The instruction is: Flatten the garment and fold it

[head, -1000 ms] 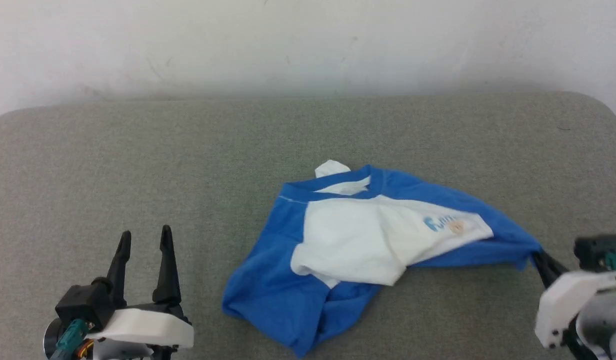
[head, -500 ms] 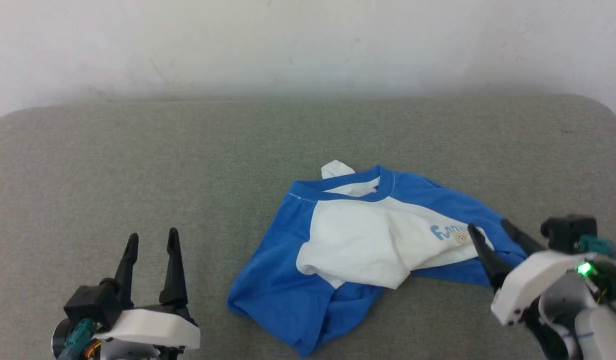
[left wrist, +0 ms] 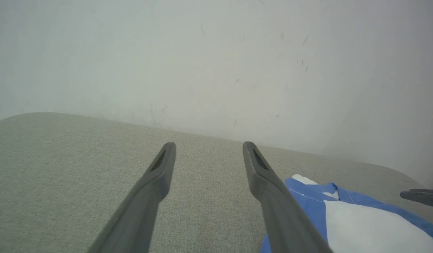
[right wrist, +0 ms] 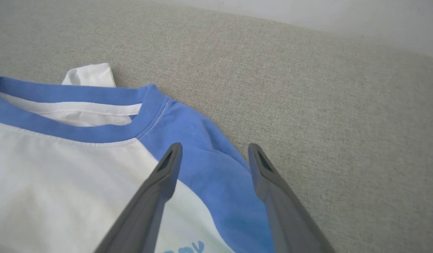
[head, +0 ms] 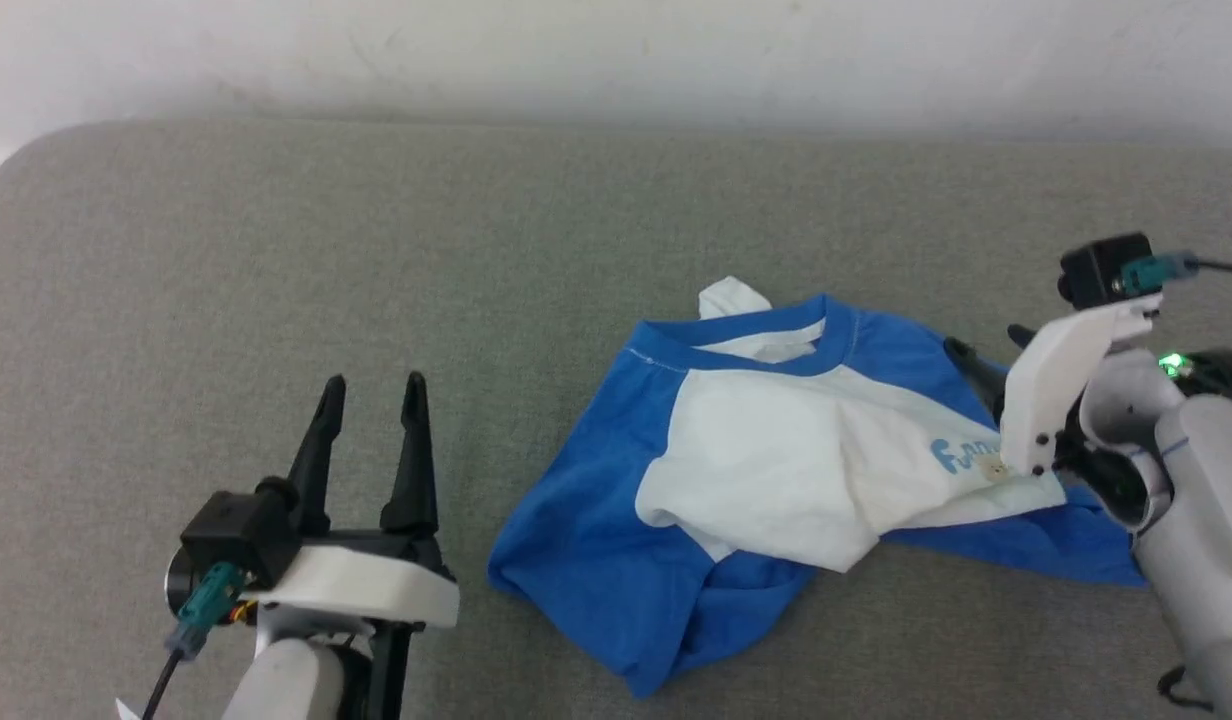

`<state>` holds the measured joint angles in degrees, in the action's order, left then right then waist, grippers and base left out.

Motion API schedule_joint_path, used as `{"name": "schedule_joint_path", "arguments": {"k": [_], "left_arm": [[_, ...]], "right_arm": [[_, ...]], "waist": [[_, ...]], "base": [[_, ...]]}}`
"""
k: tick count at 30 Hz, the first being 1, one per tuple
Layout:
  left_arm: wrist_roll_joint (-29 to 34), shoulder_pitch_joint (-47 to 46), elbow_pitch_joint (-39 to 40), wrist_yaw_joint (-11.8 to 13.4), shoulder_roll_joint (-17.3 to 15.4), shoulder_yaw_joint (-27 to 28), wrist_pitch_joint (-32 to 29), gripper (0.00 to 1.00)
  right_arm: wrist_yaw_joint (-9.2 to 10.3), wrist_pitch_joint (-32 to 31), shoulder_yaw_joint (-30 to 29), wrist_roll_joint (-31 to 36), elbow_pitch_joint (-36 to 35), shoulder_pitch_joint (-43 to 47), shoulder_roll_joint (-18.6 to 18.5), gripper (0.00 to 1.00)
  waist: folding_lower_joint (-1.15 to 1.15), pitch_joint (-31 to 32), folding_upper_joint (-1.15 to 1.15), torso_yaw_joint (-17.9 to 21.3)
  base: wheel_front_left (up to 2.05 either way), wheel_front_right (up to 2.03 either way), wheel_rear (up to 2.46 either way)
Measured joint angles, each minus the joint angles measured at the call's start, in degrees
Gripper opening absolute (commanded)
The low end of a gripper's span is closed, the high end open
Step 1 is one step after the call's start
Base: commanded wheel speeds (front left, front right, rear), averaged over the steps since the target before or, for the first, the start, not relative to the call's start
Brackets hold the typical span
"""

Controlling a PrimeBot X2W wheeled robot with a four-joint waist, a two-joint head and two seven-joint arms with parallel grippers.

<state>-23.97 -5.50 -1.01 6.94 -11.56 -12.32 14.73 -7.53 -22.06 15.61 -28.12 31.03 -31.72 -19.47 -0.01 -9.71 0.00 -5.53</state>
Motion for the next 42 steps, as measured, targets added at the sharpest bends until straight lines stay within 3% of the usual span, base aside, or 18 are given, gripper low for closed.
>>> {"name": "schedule_joint_path", "arguments": {"k": [8, 11, 12, 17, 22, 26, 27, 29, 34, 37, 42], "left_arm": [[1.77, -3.46, -0.99, -2.78, 2.23, 0.24, 0.00, 1.00], [2.43, -3.57, -1.70, -3.38, 2.89, 0.77, 0.00, 1.00], [2.50, -3.57, -1.88, -3.45, 3.02, 1.02, 0.00, 1.00], [3.45, -3.60, -2.61, -4.45, 4.02, 2.14, 0.00, 1.00], [4.31, -3.94, -3.18, -5.41, 4.83, 2.72, 0.00, 1.00], [4.85, -4.48, -3.76, -6.35, 5.63, 2.80, 0.00, 1.00], [5.03, -4.52, -3.90, -6.46, 5.80, 2.82, 0.00, 1.00], [5.43, -4.58, -4.26, -6.51, 6.05, 3.02, 0.00, 1.00], [5.95, -4.63, -5.64, -7.01, 6.48, 3.77, 0.00, 1.00], [6.27, -4.50, -6.72, -7.47, 6.57, 4.13, 0.00, 1.00], [6.38, -3.43, -8.06, -7.48, 6.44, 4.98, 0.00, 1.00]], "right_arm": [[0.01, -8.59, 9.37, -4.78, 12.69, -9.76, -2.29, 1.00], [0.01, -12.98, 11.43, -7.22, 14.74, -12.88, -3.21, 0.04], [0.01, -12.89, 11.76, -7.95, 14.75, -13.56, -3.39, 0.00], [-0.01, 0.22, 11.95, -6.16, 15.68, -15.90, -4.05, 0.00], [-0.01, 15.22, 5.84, -2.19, 22.07, -20.50, -4.00, 0.00], [0.00, 20.34, 2.49, -0.15, 29.84, -21.22, -2.72, 0.00], [0.00, 21.24, 2.21, 0.09, 31.33, -20.97, -2.08, 0.28], [0.00, 23.05, 1.52, 0.44, 33.87, -20.78, -0.90, 1.00], [0.00, 33.73, 0.15, 1.45, 35.22, -20.17, -0.41, 1.00], [0.00, 36.44, -0.84, 2.54, 32.51, -18.26, -0.43, 1.00], [0.00, 36.79, -8.71, 6.86, 15.23, -8.87, -0.32, 1.00]], "waist": [[-0.01, -4.73, 0.00, -3.01], [0.01, -5.72, 0.00, -4.10], [0.01, -5.97, 0.00, -4.36], [0.00, -6.66, 0.00, -4.63], [0.00, -6.72, 0.00, -4.42], [0.00, -7.14, 0.00, -4.51], [0.00, -7.25, 0.00, -4.54], [0.00, -7.47, 0.00, -4.53], [0.01, -6.77, 0.00, -4.17], [0.01, -5.59, 0.00, -3.77], [0.01, -2.98, 0.00, -2.41]], "base": [[0.00, 0.00, 0.00], [0.00, 0.00, 0.00], [0.00, 0.00, 0.00], [0.00, 0.00, 0.00], [0.00, 0.00, 0.00], [0.00, 0.00, 0.00], [0.00, 0.00, 0.00], [0.00, 0.00, 0.00], [0.00, 0.00, 0.00], [0.00, 0.00, 0.00], [0.00, 0.00, 0.00]]}}
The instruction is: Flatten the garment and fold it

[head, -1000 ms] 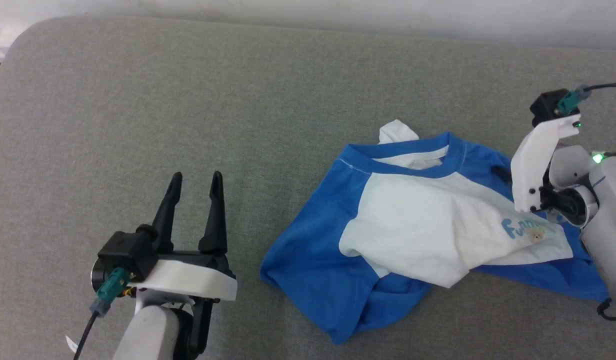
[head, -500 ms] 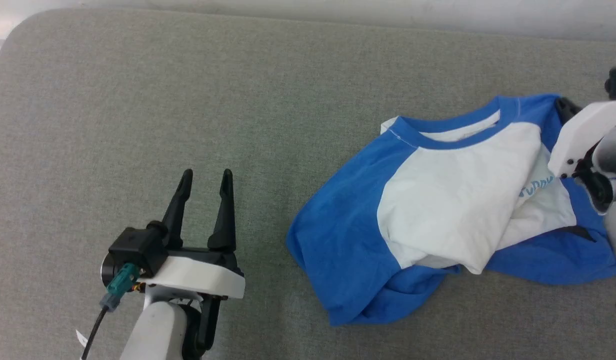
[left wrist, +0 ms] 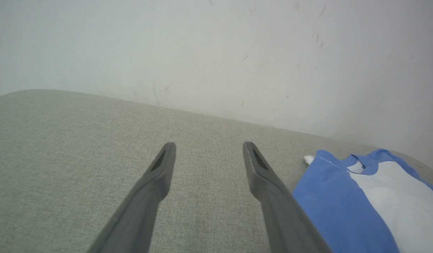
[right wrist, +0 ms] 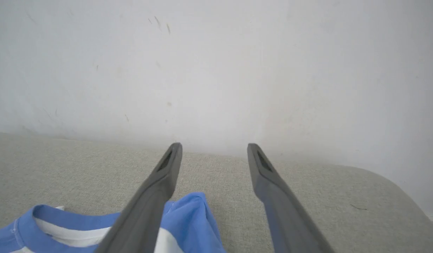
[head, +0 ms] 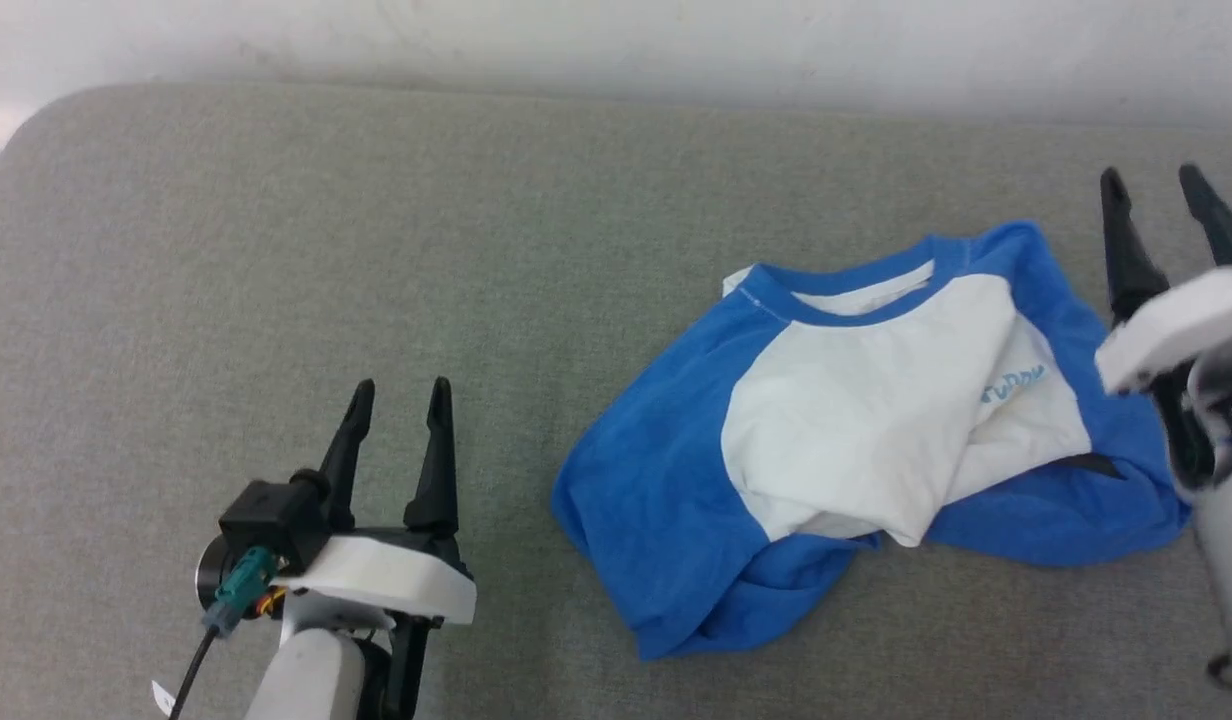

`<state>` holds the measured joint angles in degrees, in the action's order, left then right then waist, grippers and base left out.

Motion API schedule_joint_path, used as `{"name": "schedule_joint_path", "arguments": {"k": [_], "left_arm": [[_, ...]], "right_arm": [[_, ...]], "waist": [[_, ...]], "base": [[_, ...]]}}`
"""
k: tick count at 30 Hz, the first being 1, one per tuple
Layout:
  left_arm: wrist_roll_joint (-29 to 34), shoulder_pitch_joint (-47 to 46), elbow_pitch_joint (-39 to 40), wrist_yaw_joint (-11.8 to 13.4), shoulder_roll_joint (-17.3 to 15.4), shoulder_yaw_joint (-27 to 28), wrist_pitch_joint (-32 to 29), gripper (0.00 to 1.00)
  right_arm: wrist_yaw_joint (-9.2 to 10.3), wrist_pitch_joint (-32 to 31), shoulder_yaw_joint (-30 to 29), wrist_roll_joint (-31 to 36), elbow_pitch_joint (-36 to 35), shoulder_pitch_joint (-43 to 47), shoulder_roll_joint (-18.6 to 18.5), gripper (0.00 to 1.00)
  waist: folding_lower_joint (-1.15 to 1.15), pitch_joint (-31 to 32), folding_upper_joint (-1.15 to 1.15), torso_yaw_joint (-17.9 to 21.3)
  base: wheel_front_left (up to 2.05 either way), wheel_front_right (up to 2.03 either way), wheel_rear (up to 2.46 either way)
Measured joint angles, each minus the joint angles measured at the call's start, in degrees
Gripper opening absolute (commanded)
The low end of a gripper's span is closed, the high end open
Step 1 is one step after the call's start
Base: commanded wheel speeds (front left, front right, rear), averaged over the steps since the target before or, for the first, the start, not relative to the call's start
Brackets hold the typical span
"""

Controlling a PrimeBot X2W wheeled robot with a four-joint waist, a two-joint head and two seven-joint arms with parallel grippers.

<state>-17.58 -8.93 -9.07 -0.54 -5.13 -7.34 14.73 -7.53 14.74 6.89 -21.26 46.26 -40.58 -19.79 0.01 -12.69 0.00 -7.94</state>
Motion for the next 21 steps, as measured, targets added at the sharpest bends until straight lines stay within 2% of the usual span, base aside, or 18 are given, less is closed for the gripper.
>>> {"name": "schedule_joint_path", "arguments": {"k": [4, 9, 17, 21], "left_arm": [[0.00, 1.68, -0.75, 0.12, -0.22, 0.52, 0.00, 1.00], [-0.05, 3.44, -0.82, 0.69, -0.80, 1.12, -0.24, 1.00], [-0.62, 4.09, -0.80, 0.91, -1.72, 0.57, -3.54, 1.00], [-1.60, 0.10, -1.75, -2.00, -2.42, -1.59, -9.34, 1.00]], "right_arm": [[0.00, -0.01, -5.39, 5.37, -13.76, 14.07, 4.26, 1.00], [0.00, -0.11, -6.65, 9.54, -25.66, 27.83, 10.81, 1.00], [0.00, -5.43, -7.78, 12.22, -41.91, 39.07, 15.01, 1.00], [0.00, -7.99, -7.72, 12.66, -47.46, 42.70, 16.01, 1.00]], "waist": [[0.01, 2.16, 0.00, 1.57], [0.01, 3.90, 0.00, 4.39], [0.00, 6.17, 0.00, 7.52], [0.00, 6.21, 0.00, 8.27]], "base": [[0.00, 0.00, 0.00], [0.00, 0.00, 0.00], [0.00, 0.00, 0.00], [0.00, 0.00, 0.00]]}}
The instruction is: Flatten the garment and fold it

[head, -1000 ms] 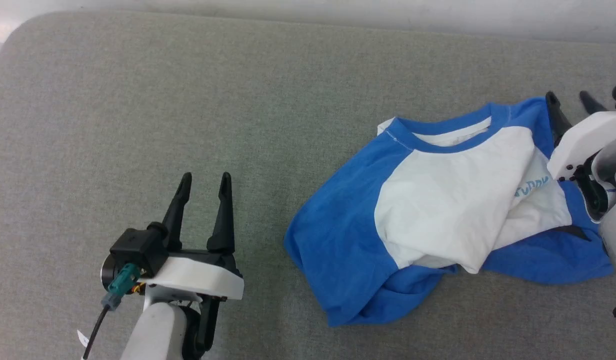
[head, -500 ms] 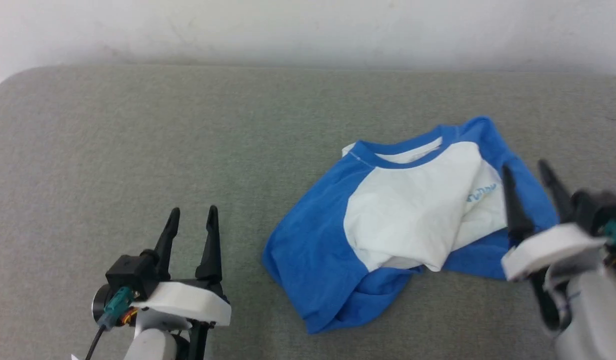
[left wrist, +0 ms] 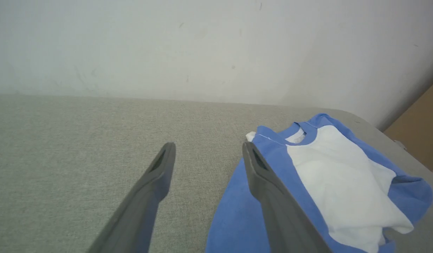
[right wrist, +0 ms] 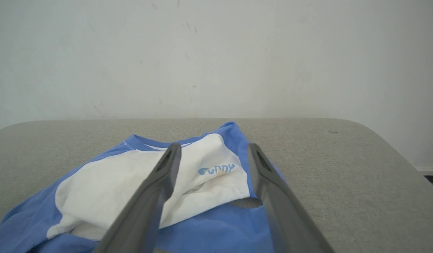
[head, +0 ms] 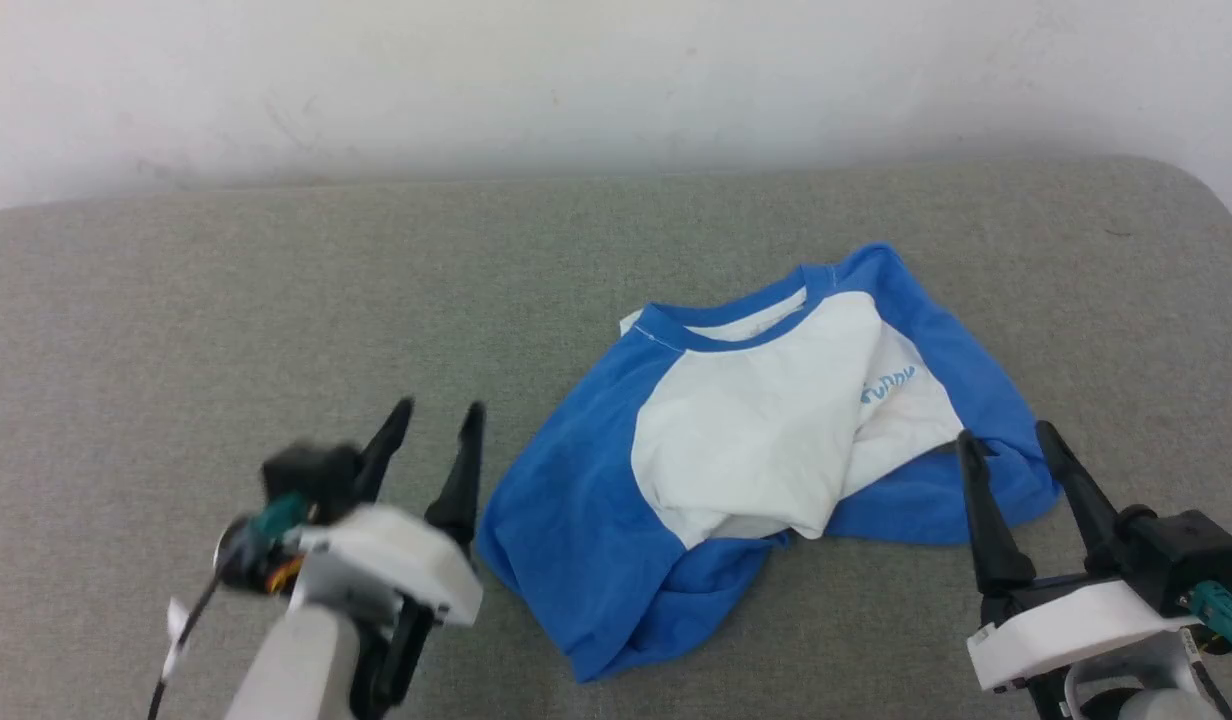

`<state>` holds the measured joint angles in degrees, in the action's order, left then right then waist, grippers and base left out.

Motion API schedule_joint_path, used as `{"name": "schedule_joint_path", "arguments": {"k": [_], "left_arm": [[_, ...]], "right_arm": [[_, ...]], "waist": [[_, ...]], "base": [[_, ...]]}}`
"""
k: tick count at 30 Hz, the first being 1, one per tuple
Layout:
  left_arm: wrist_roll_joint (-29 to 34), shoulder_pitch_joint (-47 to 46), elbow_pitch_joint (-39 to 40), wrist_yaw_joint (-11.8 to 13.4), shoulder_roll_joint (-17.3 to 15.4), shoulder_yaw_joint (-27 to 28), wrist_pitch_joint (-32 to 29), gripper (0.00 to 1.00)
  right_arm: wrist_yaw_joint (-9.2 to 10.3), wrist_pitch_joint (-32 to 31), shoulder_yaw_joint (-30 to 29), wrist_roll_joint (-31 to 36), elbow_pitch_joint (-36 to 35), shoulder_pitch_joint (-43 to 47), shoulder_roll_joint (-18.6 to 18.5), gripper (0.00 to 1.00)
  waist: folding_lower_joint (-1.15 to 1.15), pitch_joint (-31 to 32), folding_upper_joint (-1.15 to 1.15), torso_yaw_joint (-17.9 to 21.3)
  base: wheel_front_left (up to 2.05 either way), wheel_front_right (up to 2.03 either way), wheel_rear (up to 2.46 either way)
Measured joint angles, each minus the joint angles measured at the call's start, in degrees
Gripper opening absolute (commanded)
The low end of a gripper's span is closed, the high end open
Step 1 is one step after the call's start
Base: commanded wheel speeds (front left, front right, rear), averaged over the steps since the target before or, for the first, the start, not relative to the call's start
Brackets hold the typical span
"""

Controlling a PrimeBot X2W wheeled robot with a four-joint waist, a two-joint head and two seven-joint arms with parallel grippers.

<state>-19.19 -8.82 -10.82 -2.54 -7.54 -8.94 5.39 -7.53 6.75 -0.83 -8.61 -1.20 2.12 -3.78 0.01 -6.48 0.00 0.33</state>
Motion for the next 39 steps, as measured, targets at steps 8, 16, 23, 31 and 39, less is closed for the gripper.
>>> {"name": "schedule_joint_path", "arguments": {"k": [8, 16, 23, 31, 39], "left_arm": [[-2.37, -15.30, -9.13, -4.07, -3.24, -8.02, -19.73, 1.00], [-6.23, -22.30, -16.89, -4.54, -6.77, -15.56, -30.69, 1.00], [-11.27, -27.74, -17.94, -4.52, -11.65, -27.06, -39.50, 1.00], [-15.88, -31.27, -16.80, -4.44, -15.11, -36.05, -42.70, 0.00], [-16.35, -27.07, -18.92, 0.20, -14.26, -32.53, -27.99, 0.00]], "right_arm": [[0.00, -2.09, 1.40, -0.02, -4.79, 0.45, 0.62, 1.00], [0.00, -1.91, 1.77, -1.69, -4.45, 0.29, 0.70, 1.00], [0.00, -1.07, 1.45, -3.43, -2.65, -0.46, 0.74, 1.00], [0.00, -0.67, 1.05, -4.54, -1.33, -1.12, 0.74, 1.00], [0.00, -3.14, -2.05, -5.64, 3.96, -6.85, 0.57, 1.00]], "waist": [[-0.02, -2.36, 0.00, 1.52], [-0.02, -5.38, 0.00, 3.87], [-0.01, -7.50, 0.00, 5.78], [-0.01, -7.56, 0.00, 6.14], [-0.01, -5.80, 0.00, 6.01]], "base": [[0.00, 0.00, 0.00], [0.00, 0.00, 0.00], [0.00, 0.00, 0.00], [0.00, 0.00, 0.00], [0.00, 0.00, 0.00]]}}
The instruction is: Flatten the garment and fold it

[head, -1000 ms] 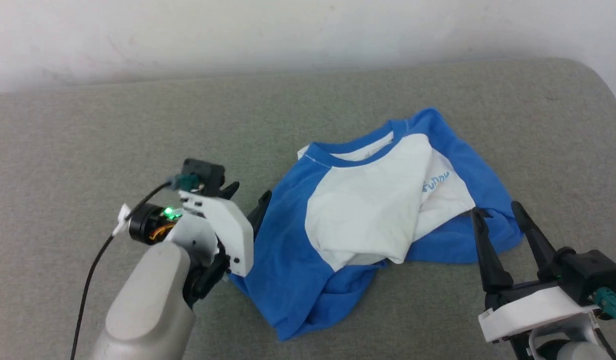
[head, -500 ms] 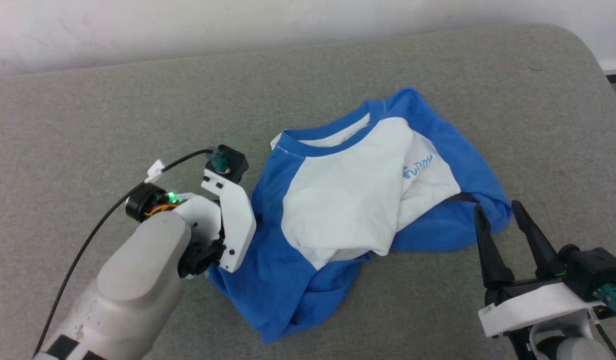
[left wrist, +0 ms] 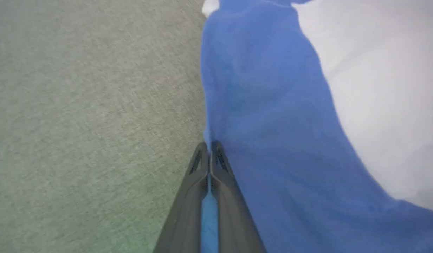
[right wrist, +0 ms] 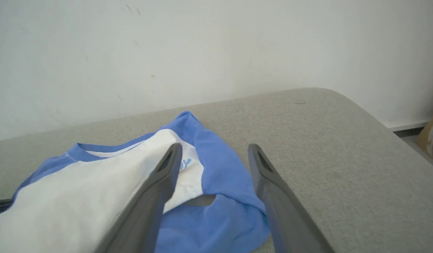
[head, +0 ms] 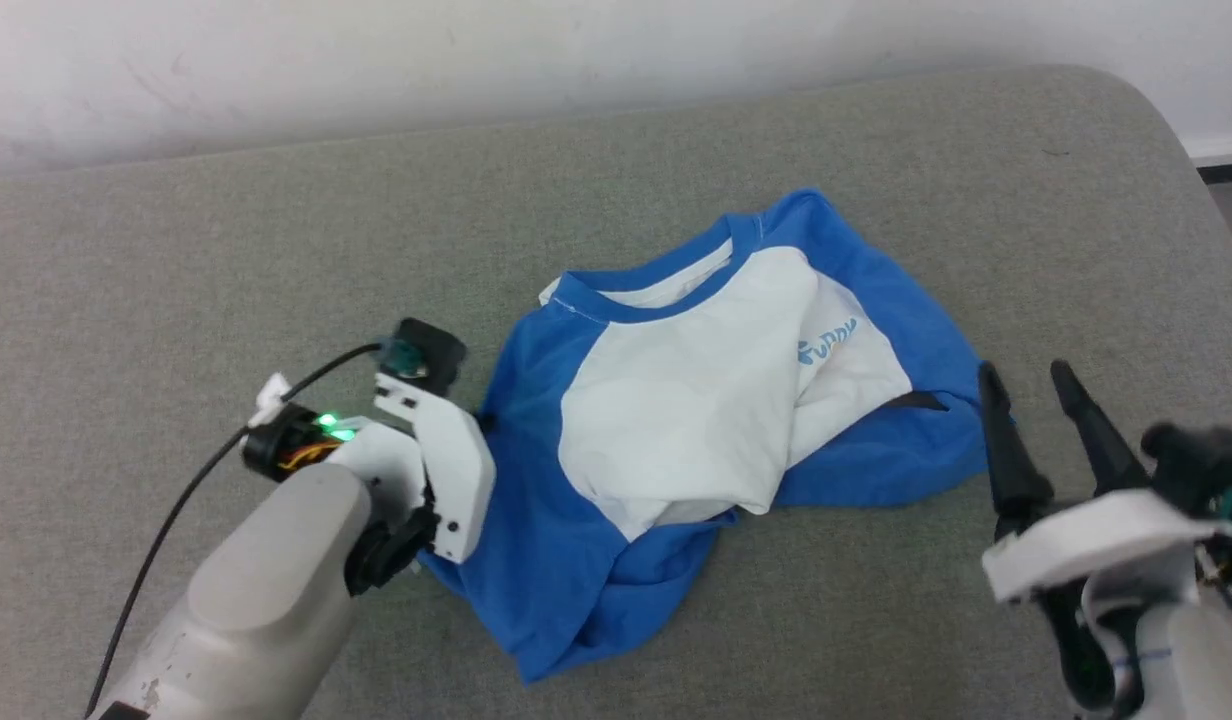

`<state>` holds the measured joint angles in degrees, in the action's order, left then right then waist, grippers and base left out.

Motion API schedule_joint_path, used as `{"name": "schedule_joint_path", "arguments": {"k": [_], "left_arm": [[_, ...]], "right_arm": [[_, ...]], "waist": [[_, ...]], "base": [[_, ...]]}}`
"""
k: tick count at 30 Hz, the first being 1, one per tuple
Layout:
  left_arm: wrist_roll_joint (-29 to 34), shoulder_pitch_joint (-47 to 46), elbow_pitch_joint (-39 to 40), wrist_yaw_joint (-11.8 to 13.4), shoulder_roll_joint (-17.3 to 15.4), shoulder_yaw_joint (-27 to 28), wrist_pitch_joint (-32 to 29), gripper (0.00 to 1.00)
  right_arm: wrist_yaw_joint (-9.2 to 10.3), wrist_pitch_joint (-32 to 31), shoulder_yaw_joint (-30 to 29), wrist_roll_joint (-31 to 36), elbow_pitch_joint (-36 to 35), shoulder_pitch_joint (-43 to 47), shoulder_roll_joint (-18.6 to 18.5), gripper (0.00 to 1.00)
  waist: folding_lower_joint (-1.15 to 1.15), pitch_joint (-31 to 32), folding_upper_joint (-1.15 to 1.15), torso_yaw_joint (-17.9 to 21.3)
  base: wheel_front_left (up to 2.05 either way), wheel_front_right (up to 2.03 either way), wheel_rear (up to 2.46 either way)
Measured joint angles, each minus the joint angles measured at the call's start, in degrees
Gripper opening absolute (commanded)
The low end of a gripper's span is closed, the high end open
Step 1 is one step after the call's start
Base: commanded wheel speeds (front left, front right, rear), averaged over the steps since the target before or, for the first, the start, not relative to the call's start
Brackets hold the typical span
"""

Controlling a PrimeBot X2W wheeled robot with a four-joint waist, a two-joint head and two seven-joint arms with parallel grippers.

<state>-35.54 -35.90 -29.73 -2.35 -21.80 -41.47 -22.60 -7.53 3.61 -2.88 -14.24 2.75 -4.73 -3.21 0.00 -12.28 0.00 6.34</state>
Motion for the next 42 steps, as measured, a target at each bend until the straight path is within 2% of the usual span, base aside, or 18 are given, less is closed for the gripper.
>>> {"name": "schedule_joint_path", "arguments": {"k": [4, 8, 17, 26, 33, 34, 35, 36, 37, 42], "left_arm": [[0.09, 0.45, 0.59, 3.02, -0.69, 2.64, 5.54, 0.00], [0.18, 0.53, 3.18, 4.60, -1.10, 4.28, 8.69, 0.00], [0.24, 0.30, 10.81, 7.53, -1.94, 6.81, 11.40, 0.00], [0.42, -0.75, 14.79, 7.62, -1.92, 6.71, 12.30, 0.00], [0.26, -0.81, 14.95, 7.61, -1.85, 6.60, 12.60, 0.00], [0.23, -0.81, 14.92, 7.60, -1.86, 6.60, 12.62, 0.00], [0.22, -0.81, 14.84, 7.60, -1.85, 6.61, 12.66, 0.00], [0.07, -0.81, 14.72, 7.57, -1.80, 6.61, 12.81, 0.00], [-0.08, -0.81, 14.60, 7.50, -1.77, 6.61, 13.02, 0.00], [-0.36, -0.82, 13.67, 7.23, -1.58, 6.65, 14.06, 0.00]], "right_arm": [[0.00, -3.31, -0.75, -3.10, 8.84, -8.22, -2.89, 1.00], [0.00, -7.30, 0.84, -6.95, 19.13, -18.39, -6.64, 1.00], [0.01, -19.74, 11.92, -13.29, 37.35, -37.34, -12.36, 1.00], [0.01, -28.78, 20.71, -17.33, 48.57, -47.06, -14.58, 1.00], [0.01, -33.31, 27.61, -20.40, 50.11, -50.86, -16.78, 1.00], [0.03, -33.70, 28.72, -20.87, 50.01, -51.12, -17.09, 0.92], [0.10, -34.04, 29.56, -21.61, 49.93, -51.35, -17.38, 0.48], [0.10, -34.45, 30.37, -22.40, 49.81, -51.50, -17.64, 0.17], [0.10, -34.95, 31.11, -23.36, 49.61, -51.67, -17.84, 0.00], [0.08, -34.39, 34.21, -26.84, 48.45, -51.91, -18.64, 0.00]], "waist": [[0.00, 0.23, 0.00, -0.57], [0.00, -0.27, 0.00, -1.48], [-0.01, -3.79, 0.00, -4.63], [-0.01, -8.65, 0.00, -7.56], [0.01, -10.74, 0.00, -9.10], [0.01, -10.88, 0.00, -9.22], [0.01, -11.00, 0.00, -9.32], [0.01, -11.09, 0.00, -9.40], [0.01, -11.16, 0.00, -9.46], [0.00, -10.80, 0.00, -9.56]], "base": [[0.00, 0.00, 0.00], [0.00, 0.00, 0.00], [0.00, 0.00, 0.00], [0.00, 0.00, 0.00], [0.00, 0.00, 0.00], [0.00, 0.00, 0.00], [0.00, 0.00, 0.00], [0.00, 0.00, 0.00], [0.00, 0.00, 0.00], [0.00, 0.00, 0.00]]}}
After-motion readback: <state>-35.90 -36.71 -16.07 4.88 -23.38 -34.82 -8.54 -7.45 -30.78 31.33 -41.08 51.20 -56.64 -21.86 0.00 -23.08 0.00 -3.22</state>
